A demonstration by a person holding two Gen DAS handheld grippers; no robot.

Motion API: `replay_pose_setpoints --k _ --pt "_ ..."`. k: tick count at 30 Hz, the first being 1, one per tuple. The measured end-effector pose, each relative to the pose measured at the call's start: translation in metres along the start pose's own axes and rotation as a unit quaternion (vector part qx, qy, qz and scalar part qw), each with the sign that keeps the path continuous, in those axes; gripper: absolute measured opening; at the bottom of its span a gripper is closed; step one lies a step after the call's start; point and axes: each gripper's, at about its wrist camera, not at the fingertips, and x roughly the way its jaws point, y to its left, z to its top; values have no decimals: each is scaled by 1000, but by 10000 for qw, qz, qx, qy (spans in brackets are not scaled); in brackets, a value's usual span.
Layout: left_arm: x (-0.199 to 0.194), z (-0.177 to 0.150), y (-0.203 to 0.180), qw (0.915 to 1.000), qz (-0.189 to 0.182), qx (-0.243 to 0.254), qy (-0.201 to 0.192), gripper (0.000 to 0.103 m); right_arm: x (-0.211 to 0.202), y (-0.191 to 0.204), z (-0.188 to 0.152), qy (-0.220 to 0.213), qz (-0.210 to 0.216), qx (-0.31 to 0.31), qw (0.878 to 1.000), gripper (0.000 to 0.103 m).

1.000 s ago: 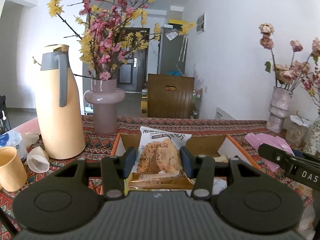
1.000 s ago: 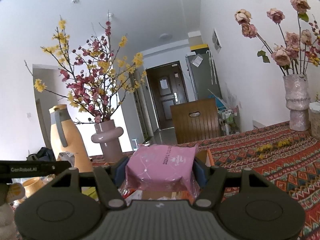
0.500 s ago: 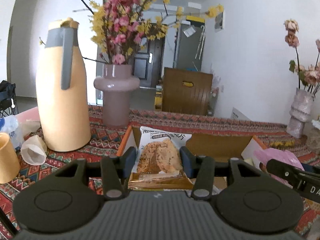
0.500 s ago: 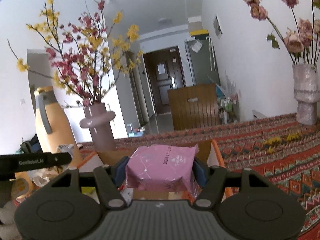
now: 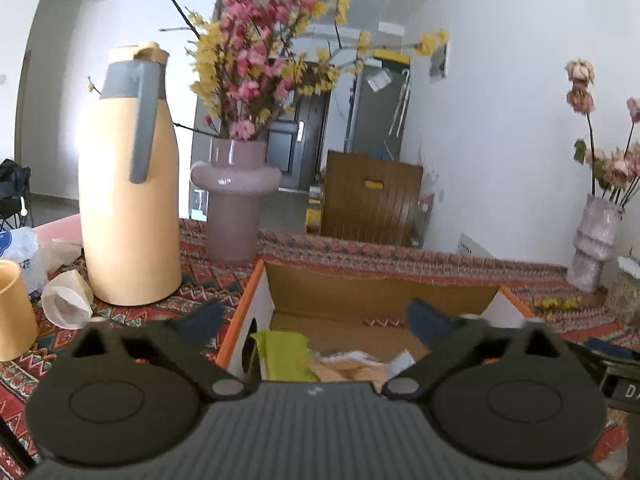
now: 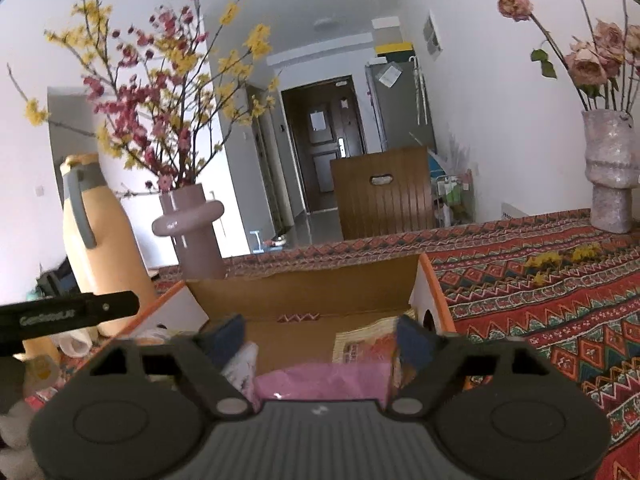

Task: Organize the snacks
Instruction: 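Carry both packs over the red box and open both grippers, then move both open grippers back over the snack pile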

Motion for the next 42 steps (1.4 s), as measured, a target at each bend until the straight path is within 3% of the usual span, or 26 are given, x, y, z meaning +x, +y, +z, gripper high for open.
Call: replay_pose_setpoints --k 1,9,16,25,32,42 --pt "-1 0 0 10000 22 -17 -37 103 -1 -1 0 -39 -11 39 10000 103" --pt "0 0 -1 9999 146 4 14 103 -3 -7 1 -200 -119 217 9995 103" --pt "-25 9 -10 9993 215 118 -291 103 -8 -5 2 -336 -108 156 9993 103" --pt "-78 17 -14 9983 -105 210 -536 103 -62 5 15 -902 -26 -22 9959 103" --pt "-109 2 -5 9985 -197 296 -405 103 -103 6 6 -938 -30 -52 9956 103" --pt "-112 -43 28 9993 -16 293 251 103 -129 2 -35 -437 -141 -1 9989 103"
